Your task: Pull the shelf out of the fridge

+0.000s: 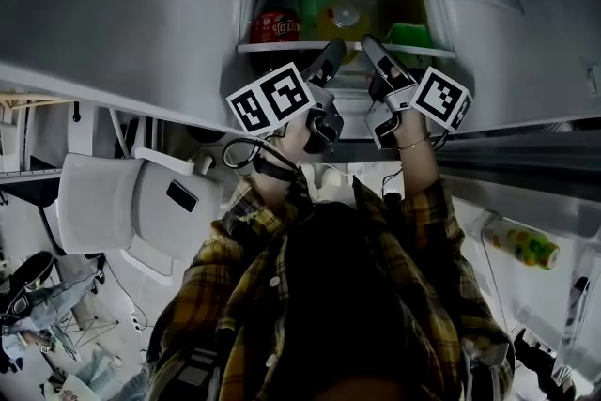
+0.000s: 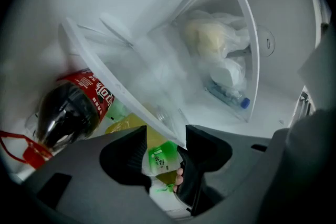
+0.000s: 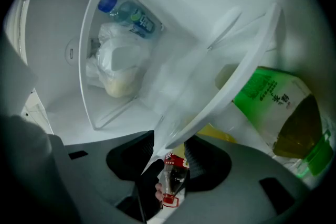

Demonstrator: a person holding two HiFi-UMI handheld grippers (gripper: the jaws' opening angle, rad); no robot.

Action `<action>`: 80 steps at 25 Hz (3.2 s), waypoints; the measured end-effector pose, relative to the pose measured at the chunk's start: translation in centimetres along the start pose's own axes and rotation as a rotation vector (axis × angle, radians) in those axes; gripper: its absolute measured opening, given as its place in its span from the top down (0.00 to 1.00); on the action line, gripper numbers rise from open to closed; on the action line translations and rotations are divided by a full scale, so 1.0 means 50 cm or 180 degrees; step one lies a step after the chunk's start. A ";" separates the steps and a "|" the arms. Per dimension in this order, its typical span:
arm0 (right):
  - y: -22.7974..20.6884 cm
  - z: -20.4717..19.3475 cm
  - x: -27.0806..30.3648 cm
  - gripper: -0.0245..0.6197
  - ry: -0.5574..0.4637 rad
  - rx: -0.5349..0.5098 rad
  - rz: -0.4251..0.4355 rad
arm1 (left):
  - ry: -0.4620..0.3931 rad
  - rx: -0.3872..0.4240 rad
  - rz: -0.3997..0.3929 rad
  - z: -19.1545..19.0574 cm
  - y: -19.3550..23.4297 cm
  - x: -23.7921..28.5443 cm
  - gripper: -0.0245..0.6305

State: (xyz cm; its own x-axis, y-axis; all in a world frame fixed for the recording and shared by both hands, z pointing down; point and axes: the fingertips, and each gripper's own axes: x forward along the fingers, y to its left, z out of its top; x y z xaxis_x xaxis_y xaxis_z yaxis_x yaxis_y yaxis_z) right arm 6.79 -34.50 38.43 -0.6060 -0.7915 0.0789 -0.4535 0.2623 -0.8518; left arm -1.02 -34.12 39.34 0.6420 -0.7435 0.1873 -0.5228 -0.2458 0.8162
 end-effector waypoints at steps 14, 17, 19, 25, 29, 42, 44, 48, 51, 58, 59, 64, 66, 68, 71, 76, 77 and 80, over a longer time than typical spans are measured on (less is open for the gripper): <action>-0.041 0.064 0.027 0.70 -0.0471 0.0115 -0.0311 | -0.0323 -0.0195 0.0308 0.058 0.039 0.039 0.62; -0.047 0.070 0.032 0.70 -0.0510 0.0146 -0.0347 | -0.0359 -0.0281 0.0331 0.063 0.046 0.044 0.62; -0.049 0.072 0.035 0.70 -0.0511 0.0126 -0.0374 | -0.0380 -0.0294 0.0345 0.067 0.049 0.047 0.62; -0.054 0.067 0.039 0.74 -0.0427 0.0049 -0.0457 | -0.0366 -0.0229 0.0381 0.075 0.046 0.054 0.66; -0.055 0.068 0.038 0.80 -0.0459 0.0116 -0.0460 | -0.0385 -0.0280 0.0386 0.076 0.049 0.053 0.75; -0.056 0.066 0.034 0.86 -0.0652 0.0524 -0.0295 | -0.0493 -0.0591 0.0153 0.079 0.044 0.048 0.86; -0.056 0.066 0.034 0.87 -0.0667 0.0603 -0.0267 | -0.0507 -0.0653 0.0140 0.079 0.045 0.048 0.87; -0.056 0.065 0.031 0.88 -0.0703 0.0709 -0.0230 | -0.0509 -0.0696 0.0121 0.077 0.044 0.047 0.87; -0.055 0.063 0.028 0.88 -0.0726 0.0755 -0.0211 | -0.0521 -0.0713 0.0122 0.076 0.043 0.044 0.87; -0.052 0.054 0.018 0.88 -0.0761 0.0836 -0.0191 | -0.0536 -0.0750 0.0119 0.068 0.041 0.033 0.88; -0.051 0.052 0.016 0.89 -0.0760 0.0842 -0.0190 | -0.0537 -0.0753 0.0118 0.066 0.042 0.031 0.88; -0.050 0.044 0.004 0.89 -0.0763 0.0842 -0.0178 | -0.0538 -0.0754 0.0110 0.055 0.039 0.021 0.88; -0.049 0.040 -0.002 0.89 -0.0759 0.0848 -0.0181 | -0.0531 -0.0756 0.0103 0.050 0.037 0.016 0.88; -0.048 0.036 -0.007 0.89 -0.0757 0.0855 -0.0182 | -0.0526 -0.0755 0.0095 0.046 0.035 0.011 0.88; -0.046 0.030 -0.017 0.89 -0.0755 0.0870 -0.0180 | -0.0517 -0.0753 0.0086 0.037 0.032 0.004 0.88; -0.043 0.017 -0.033 0.89 -0.0739 0.0891 -0.0175 | -0.0511 -0.0760 0.0072 0.023 0.029 -0.010 0.88; -0.041 0.015 -0.035 0.89 -0.0736 0.0892 -0.0174 | -0.0513 -0.0761 0.0071 0.022 0.028 -0.013 0.88; -0.036 0.011 -0.040 0.89 -0.0727 0.0887 -0.0170 | -0.0515 -0.0757 0.0064 0.020 0.024 -0.022 0.88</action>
State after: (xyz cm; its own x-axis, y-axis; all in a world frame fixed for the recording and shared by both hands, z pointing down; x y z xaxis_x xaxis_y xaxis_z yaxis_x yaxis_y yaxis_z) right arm 9.16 -33.68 39.53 -0.4104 -0.9112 0.0362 -0.2659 0.0816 -0.9606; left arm -2.92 -34.24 39.58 0.5249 -0.8411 0.1306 -0.3761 -0.0916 0.9221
